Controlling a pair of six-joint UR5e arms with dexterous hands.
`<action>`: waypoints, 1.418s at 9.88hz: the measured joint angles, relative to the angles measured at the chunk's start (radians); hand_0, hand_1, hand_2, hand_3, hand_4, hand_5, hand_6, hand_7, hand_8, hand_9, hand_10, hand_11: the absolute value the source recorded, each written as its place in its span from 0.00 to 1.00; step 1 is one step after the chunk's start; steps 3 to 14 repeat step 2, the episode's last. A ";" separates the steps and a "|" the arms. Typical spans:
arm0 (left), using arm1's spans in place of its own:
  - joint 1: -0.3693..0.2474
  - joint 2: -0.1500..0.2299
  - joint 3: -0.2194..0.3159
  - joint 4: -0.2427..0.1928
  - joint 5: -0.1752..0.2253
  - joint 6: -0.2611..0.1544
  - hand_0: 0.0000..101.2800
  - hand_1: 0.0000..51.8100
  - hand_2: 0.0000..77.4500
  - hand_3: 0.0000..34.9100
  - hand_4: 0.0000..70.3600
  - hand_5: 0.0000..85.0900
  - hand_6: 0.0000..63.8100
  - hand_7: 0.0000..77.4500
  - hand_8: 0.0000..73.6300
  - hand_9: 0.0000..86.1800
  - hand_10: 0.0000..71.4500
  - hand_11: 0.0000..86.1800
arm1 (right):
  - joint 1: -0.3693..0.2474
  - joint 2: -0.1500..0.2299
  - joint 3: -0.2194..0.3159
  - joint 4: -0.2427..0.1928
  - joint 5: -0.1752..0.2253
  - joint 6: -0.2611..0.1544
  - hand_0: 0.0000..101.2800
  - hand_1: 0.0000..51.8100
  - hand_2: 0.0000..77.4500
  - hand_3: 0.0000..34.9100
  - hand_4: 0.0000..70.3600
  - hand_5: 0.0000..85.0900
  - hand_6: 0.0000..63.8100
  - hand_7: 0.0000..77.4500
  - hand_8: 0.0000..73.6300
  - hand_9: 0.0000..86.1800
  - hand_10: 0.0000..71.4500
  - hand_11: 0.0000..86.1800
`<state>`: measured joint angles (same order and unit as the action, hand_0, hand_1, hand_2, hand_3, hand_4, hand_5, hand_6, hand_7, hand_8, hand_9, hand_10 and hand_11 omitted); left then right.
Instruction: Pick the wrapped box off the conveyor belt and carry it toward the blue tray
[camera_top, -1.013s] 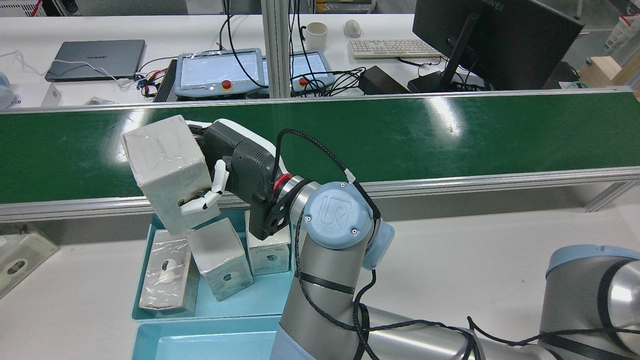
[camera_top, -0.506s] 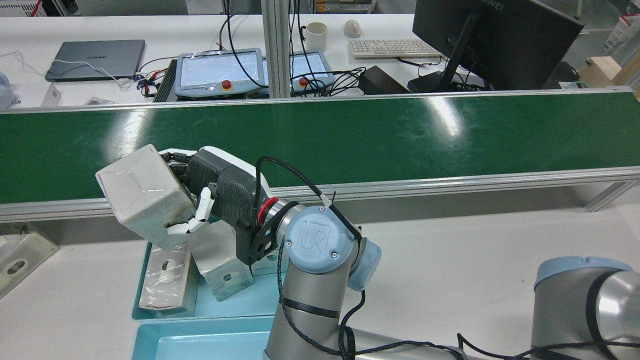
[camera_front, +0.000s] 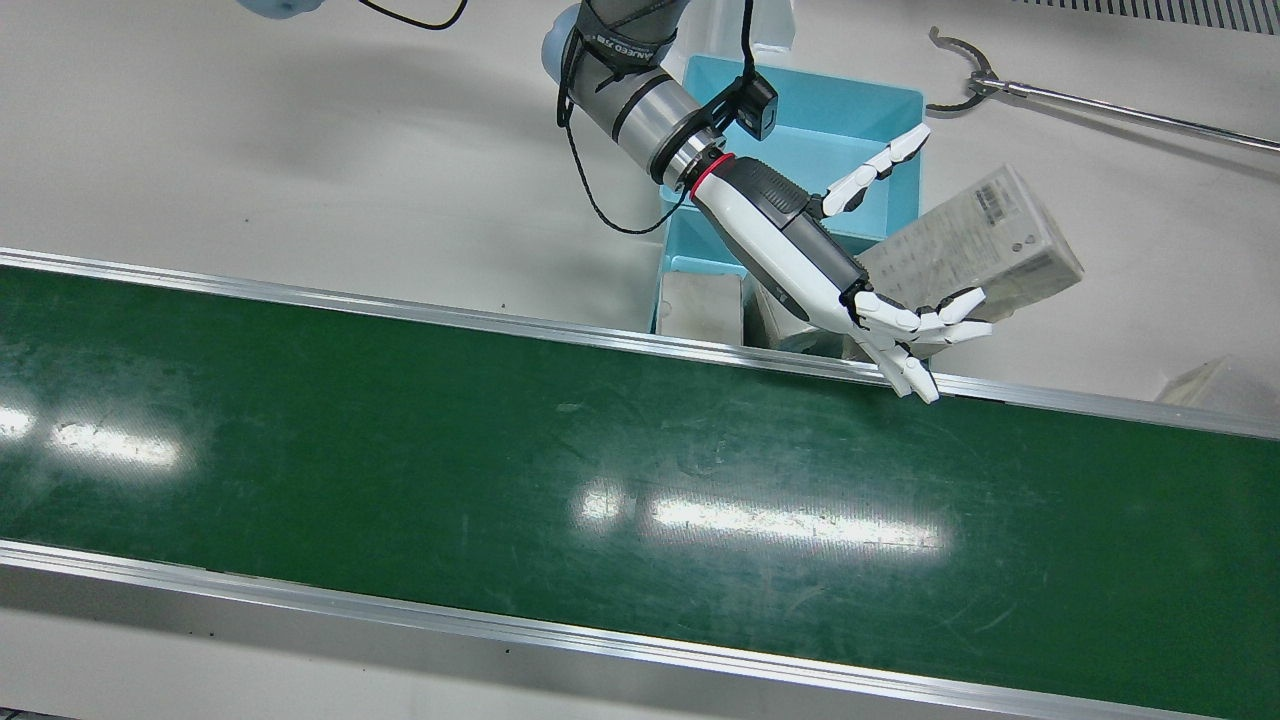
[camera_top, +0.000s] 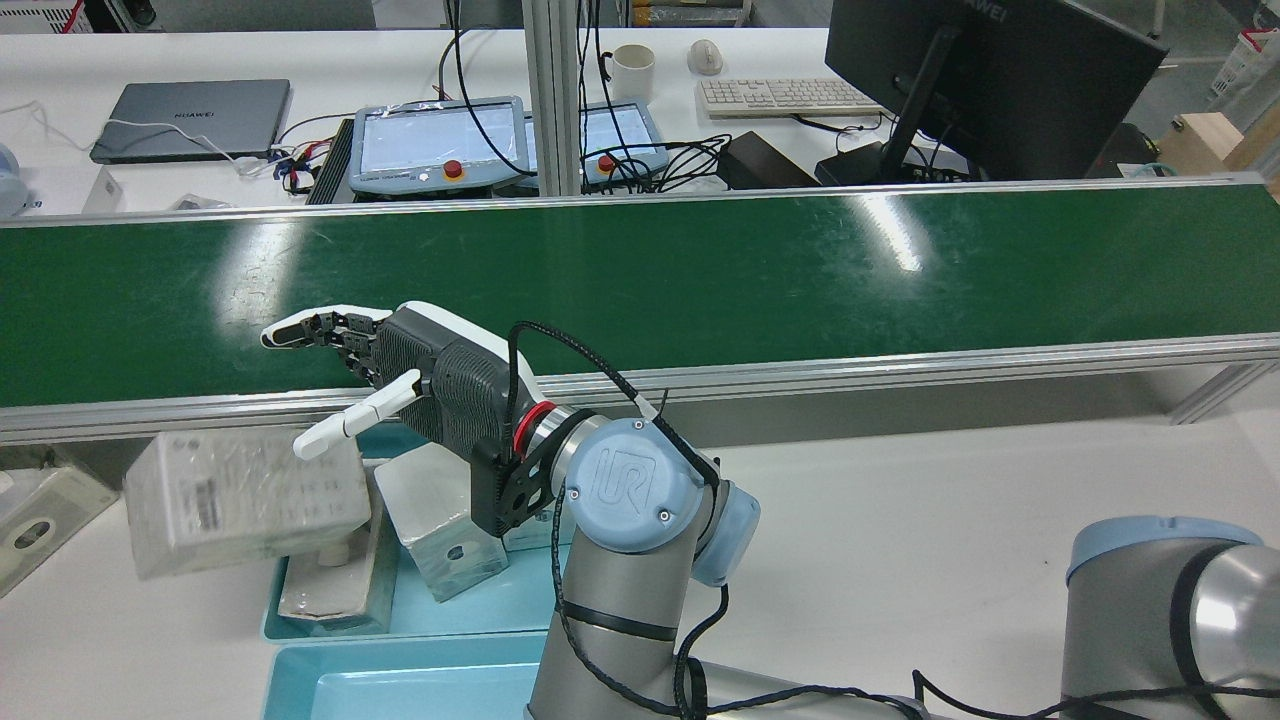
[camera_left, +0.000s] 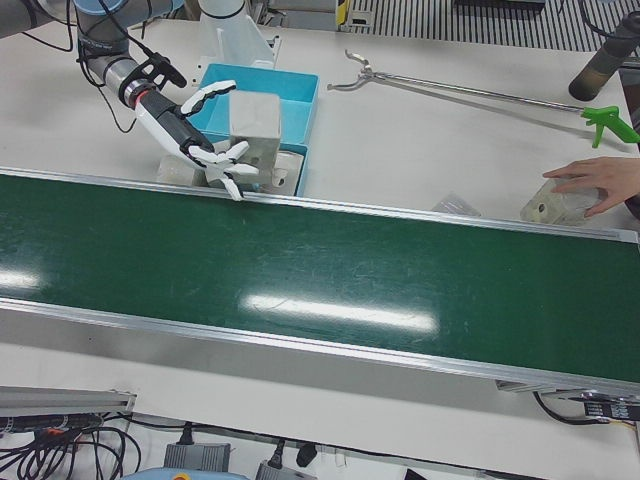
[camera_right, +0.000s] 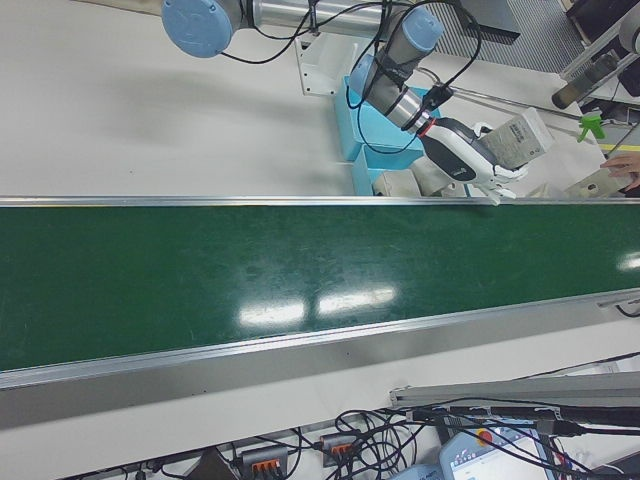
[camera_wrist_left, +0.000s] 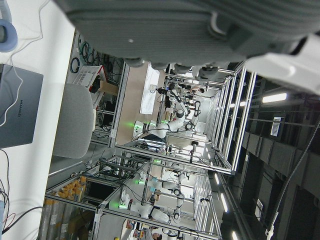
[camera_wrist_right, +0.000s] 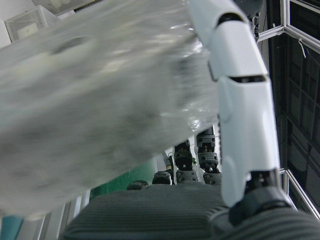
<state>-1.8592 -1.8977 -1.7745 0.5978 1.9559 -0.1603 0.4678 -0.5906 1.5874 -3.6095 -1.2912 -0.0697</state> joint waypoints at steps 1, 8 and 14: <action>0.000 0.000 0.000 0.000 0.000 0.000 0.00 0.00 0.01 0.00 0.00 0.01 0.01 0.01 0.01 0.00 0.00 0.01 | 0.000 0.000 0.001 0.000 0.000 0.000 0.49 0.37 0.15 0.02 0.26 0.37 0.16 0.20 0.01 0.02 0.00 0.01; 0.000 0.000 0.000 0.000 0.000 0.000 0.00 0.00 0.01 0.00 0.00 0.01 0.01 0.01 0.01 0.00 0.01 0.01 | 0.000 -0.001 0.002 -0.001 0.000 0.001 0.51 0.34 0.15 0.04 0.25 0.38 0.16 0.20 0.01 0.06 0.00 0.01; 0.000 0.000 0.000 0.000 0.000 0.000 0.00 0.00 0.01 0.00 0.00 0.01 0.01 0.01 0.01 0.00 0.01 0.01 | 0.000 -0.001 0.002 -0.001 0.000 0.001 0.51 0.34 0.15 0.04 0.25 0.38 0.16 0.20 0.01 0.06 0.00 0.01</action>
